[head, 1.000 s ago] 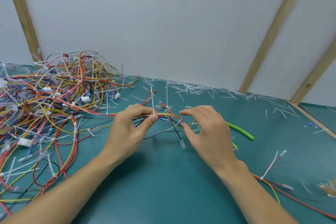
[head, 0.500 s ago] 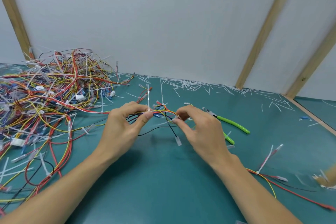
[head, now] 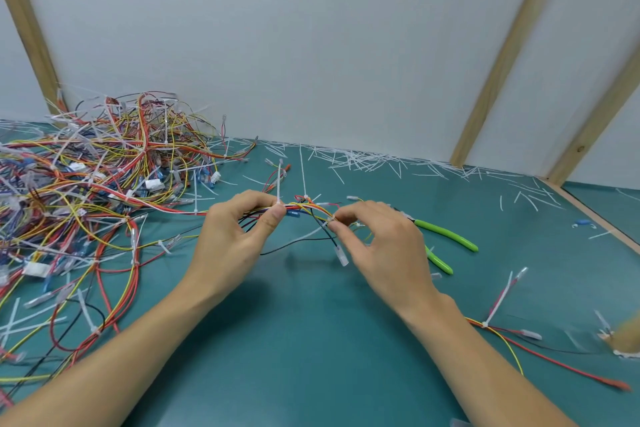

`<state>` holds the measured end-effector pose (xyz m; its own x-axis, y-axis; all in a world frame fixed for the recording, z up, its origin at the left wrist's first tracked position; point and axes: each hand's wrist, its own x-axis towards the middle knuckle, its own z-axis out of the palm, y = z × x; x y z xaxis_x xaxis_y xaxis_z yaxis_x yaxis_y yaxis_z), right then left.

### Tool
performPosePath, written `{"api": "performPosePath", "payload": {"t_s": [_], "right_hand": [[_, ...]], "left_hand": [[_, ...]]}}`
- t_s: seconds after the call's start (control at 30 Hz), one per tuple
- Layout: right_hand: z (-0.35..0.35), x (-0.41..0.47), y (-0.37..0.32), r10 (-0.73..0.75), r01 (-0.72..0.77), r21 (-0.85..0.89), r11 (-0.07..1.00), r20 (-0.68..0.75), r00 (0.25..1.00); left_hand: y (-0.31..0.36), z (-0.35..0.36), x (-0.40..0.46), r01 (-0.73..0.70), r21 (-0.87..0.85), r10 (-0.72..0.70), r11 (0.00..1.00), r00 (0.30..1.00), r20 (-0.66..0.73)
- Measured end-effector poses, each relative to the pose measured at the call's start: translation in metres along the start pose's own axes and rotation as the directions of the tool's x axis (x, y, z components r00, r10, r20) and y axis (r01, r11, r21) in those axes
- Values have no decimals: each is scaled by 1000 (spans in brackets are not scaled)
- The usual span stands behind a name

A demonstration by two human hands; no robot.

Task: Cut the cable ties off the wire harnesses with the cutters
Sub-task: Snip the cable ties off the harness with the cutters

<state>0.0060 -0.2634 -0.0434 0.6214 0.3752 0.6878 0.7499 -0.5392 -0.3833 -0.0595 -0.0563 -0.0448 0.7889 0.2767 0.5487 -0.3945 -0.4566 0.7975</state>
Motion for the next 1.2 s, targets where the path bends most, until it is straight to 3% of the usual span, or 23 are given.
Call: {"api": "performPosePath", "payload": {"t_s": [0.17, 0.47, 0.57, 0.73, 0.87, 0.97, 1.03, 1.1, 1.2], "right_hand": [[0, -1, 0, 66, -74, 81, 994, 93, 993], [-8, 1, 13, 234, -206, -182, 961, 147, 961], [-12, 3, 19, 281, -254, -204, 945, 115, 953], [-3, 0, 19, 289, -251, -153, 956, 333, 898], [-1, -1, 19, 294, -255, -151, 955, 360, 886], [-1, 0, 19, 307, -269, -152, 951, 353, 884], [0, 0, 18, 307, -283, -120, 952, 334, 891], [0, -1, 16, 298, -285, -87, 955, 298, 907], [1, -2, 13, 263, -260, -44, 965, 228, 938]], "left_hand": [[-6, 2, 1, -14, 158, 22, 987, 999, -47], [-12, -6, 7, -47, 227, 78, 973, 989, -128], [-17, -11, 10, -18, 200, 52, 980, 984, -168], [-22, -14, 15, 17, 34, -14, 999, 996, -89], [-21, -13, 16, 55, -97, -60, 994, 997, -46], [-23, -12, 14, 79, -3, -79, 997, 993, -92], [-20, -13, 12, 56, 199, -17, 978, 981, -195], [-12, -16, 11, -53, 323, 140, 945, 957, -253], [5, -10, 5, -273, 366, 346, 890, 926, -152]]}}
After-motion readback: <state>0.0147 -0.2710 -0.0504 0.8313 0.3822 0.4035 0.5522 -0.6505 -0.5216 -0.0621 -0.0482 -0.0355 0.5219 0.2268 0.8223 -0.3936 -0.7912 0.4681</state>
